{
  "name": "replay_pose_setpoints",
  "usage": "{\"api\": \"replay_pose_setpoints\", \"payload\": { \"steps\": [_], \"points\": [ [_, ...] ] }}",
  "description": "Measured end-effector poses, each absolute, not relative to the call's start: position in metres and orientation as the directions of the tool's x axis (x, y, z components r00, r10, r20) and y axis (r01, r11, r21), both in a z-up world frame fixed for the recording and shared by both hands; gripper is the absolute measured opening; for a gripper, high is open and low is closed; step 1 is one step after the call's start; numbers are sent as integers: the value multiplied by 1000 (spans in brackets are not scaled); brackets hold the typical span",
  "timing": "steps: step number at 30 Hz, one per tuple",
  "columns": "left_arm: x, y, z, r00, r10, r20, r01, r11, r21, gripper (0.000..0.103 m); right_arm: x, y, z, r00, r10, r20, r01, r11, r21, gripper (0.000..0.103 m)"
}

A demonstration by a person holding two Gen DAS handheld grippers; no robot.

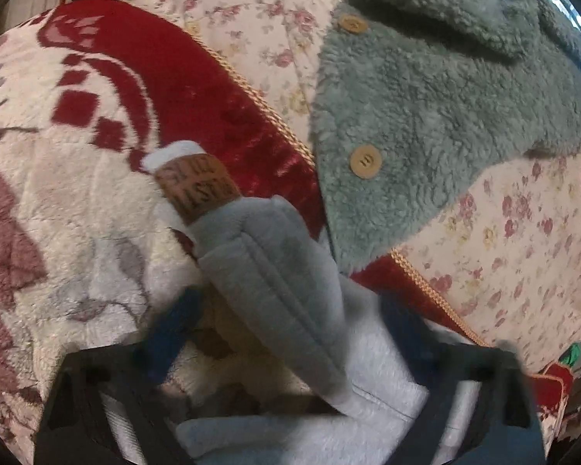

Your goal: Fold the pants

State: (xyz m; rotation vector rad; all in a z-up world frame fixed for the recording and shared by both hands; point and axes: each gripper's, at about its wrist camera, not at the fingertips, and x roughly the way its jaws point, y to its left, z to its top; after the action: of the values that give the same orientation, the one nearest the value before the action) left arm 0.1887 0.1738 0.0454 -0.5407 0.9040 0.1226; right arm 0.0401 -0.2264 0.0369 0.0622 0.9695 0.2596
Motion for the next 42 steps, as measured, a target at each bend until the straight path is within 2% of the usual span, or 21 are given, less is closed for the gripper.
{"api": "replay_pose_setpoints", "payload": {
  "steps": [1, 3, 8, 17, 24, 25, 27, 28, 29, 32, 35, 42],
  "points": [
    [191, 170, 44, 606, -101, -789, -329, 872, -364, 48, 40, -230, 37, 537, 245, -807, -184, 968, 171, 103],
    [193, 166, 42, 600, -98, -794, -316, 883, -348, 31, 41, -240, 36, 535, 251, -807, -165, 968, 191, 103],
    [187, 152, 57, 644, -79, -761, -256, 915, -311, 15, 41, -272, 36, 535, 281, -797, -92, 957, 275, 103],
    [175, 153, 88, 676, -86, -732, -217, 926, -309, 14, 53, -345, 29, 552, 405, -728, 92, 839, 537, 103],
    [166, 152, 107, 691, -86, -717, -197, 933, -302, 14, 67, -363, 28, 601, 441, -666, 174, 742, 648, 102],
    [165, 151, 109, 693, -84, -716, -195, 934, -299, 14, 68, -366, 28, 609, 445, -656, 176, 732, 659, 100],
    [162, 150, 113, 698, -83, -712, -189, 937, -295, 14, 71, -371, 29, 629, 449, -635, 172, 716, 677, 82],
    [161, 149, 114, 698, -81, -711, -186, 939, -289, 14, 72, -374, 27, 629, 452, -633, 177, 709, 682, 61],
    [161, 148, 115, 698, -79, -712, -186, 940, -287, 14, 74, -378, 22, 623, 458, -634, 191, 697, 691, 46],
    [160, 148, 115, 694, -76, -716, -189, 940, -284, 14, 74, -394, 7, 625, 508, -592, 232, 603, 763, 31],
    [159, 148, 116, 692, -75, -718, -189, 941, -281, 14, 74, -399, 19, 641, 518, -567, 190, 609, 770, 22],
    [151, 144, 136, 716, -83, -693, -168, 943, -286, 14, 87, -406, 82, 717, 494, -492, 44, 672, 739, 16]
  ]
}}
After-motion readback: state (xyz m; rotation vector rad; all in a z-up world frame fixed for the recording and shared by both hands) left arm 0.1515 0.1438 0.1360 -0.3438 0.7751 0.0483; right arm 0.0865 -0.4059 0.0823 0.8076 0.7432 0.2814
